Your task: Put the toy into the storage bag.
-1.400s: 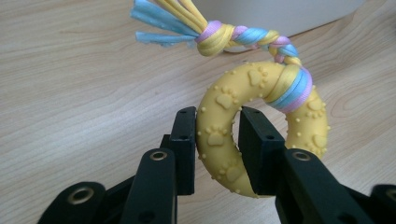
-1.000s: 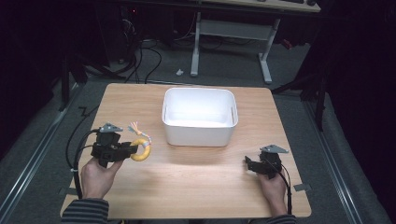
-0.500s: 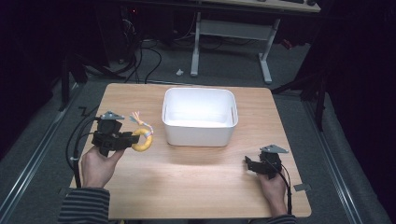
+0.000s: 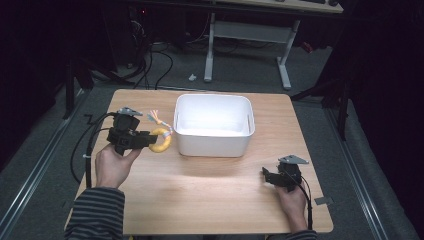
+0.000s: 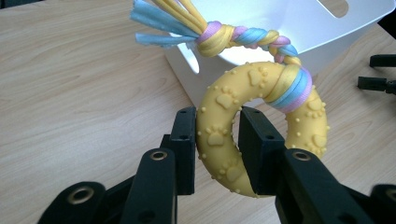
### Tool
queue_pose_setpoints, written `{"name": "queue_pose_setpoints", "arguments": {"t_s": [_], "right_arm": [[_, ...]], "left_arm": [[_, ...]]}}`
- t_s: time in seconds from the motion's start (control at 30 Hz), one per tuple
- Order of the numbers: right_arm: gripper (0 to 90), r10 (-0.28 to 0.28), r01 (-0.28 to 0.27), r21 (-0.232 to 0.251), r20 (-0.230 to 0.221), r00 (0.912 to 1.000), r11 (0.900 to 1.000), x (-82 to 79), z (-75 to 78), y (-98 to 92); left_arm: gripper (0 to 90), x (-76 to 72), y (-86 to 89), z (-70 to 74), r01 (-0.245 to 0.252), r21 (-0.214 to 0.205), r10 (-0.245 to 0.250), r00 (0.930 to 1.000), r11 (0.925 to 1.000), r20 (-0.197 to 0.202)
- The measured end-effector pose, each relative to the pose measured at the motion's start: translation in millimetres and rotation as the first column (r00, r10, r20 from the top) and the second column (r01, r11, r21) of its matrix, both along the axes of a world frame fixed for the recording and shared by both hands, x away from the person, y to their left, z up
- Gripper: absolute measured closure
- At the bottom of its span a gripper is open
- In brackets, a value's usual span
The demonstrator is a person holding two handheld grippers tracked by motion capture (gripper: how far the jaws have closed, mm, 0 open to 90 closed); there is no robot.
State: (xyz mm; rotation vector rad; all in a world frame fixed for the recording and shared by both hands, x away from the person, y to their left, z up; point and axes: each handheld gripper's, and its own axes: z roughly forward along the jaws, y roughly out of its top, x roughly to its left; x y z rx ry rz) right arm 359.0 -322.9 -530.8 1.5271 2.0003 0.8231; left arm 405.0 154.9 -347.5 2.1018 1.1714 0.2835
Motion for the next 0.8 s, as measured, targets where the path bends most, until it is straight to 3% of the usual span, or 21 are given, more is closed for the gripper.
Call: {"name": "queue_pose_setpoints", "arguments": {"t_s": [0.1,0.8], "right_arm": [[23.7,-0.001,0.001,0.001,-0.001,1.0000,1.0000,-0.1,0.0,0.1],[23.7,0.002,-0.002,0.000,0.000,1.0000,1.0000,-0.3,0.0,0.2]], "left_arm": [[68.1,4.3,-4.8,4.6,0.002,-0.012,-0.002,0.9999,0.9999,0.015],[68.1,31.5,-41.5,17.3,0.050,-0.003,-0.050,0.9987,0.9987,0.012]]}}
